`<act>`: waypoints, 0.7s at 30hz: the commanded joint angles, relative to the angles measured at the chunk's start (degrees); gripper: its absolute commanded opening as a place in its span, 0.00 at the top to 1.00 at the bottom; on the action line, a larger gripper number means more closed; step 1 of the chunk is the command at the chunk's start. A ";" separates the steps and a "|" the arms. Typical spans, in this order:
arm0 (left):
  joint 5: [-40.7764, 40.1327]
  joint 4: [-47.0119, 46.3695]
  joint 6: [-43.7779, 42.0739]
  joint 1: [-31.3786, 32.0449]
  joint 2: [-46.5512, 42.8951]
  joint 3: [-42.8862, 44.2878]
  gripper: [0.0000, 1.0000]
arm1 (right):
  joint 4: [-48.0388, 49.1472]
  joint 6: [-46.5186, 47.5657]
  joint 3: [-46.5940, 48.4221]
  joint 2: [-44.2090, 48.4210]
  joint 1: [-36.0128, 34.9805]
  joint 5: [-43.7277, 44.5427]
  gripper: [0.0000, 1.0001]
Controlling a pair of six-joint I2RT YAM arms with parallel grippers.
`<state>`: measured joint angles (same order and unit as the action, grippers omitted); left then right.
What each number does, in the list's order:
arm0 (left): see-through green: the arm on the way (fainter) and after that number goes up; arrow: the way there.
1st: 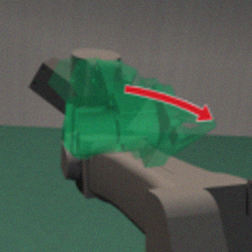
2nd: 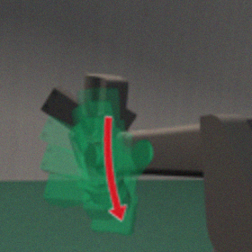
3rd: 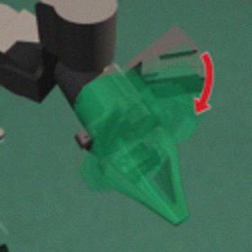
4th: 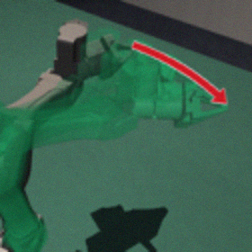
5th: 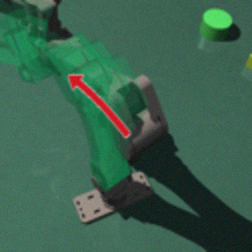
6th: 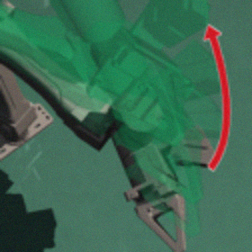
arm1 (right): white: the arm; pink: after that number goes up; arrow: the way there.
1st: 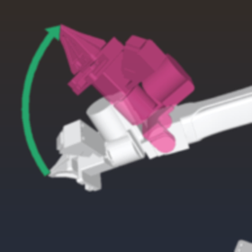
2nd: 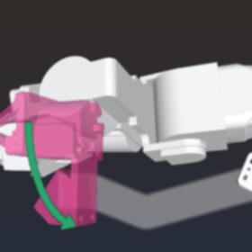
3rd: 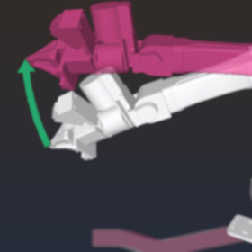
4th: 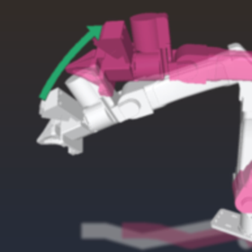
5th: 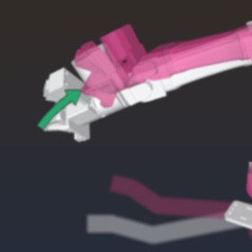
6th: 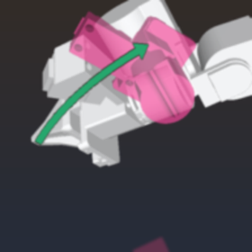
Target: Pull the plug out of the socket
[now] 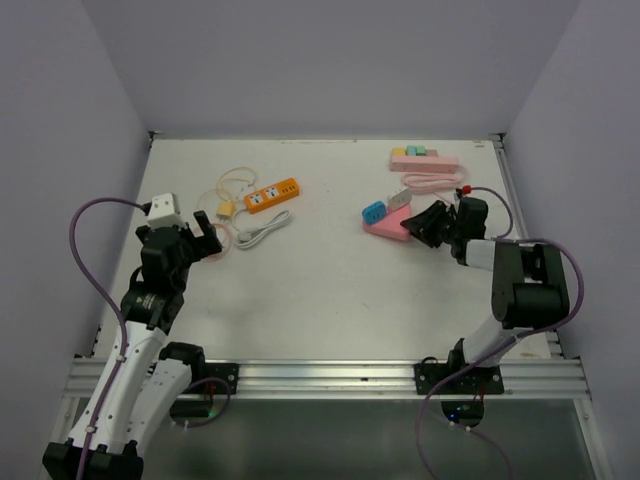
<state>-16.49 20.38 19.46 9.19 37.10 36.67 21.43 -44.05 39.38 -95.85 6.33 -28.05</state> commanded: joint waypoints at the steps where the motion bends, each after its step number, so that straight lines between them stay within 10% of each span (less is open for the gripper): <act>1: 1.46 -2.80 0.22 0.48 -0.45 -0.19 0.00 | -2.35 3.44 -1.76 2.42 -5.87 -1.03 1.00; 16: 13.06 -5.44 -1.53 0.48 2.71 -1.51 0.00 | -2.01 4.07 -6.59 1.37 -25.22 -7.72 1.00; 21: 14.21 -5.26 -1.71 0.48 4.99 -1.42 0.00 | -2.09 2.22 -9.40 4.18 -28.03 -5.18 0.83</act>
<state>-4.49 17.78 18.83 9.45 41.23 35.70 21.69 -43.24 32.23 -93.51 -20.18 -37.04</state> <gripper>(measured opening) 0.994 0.393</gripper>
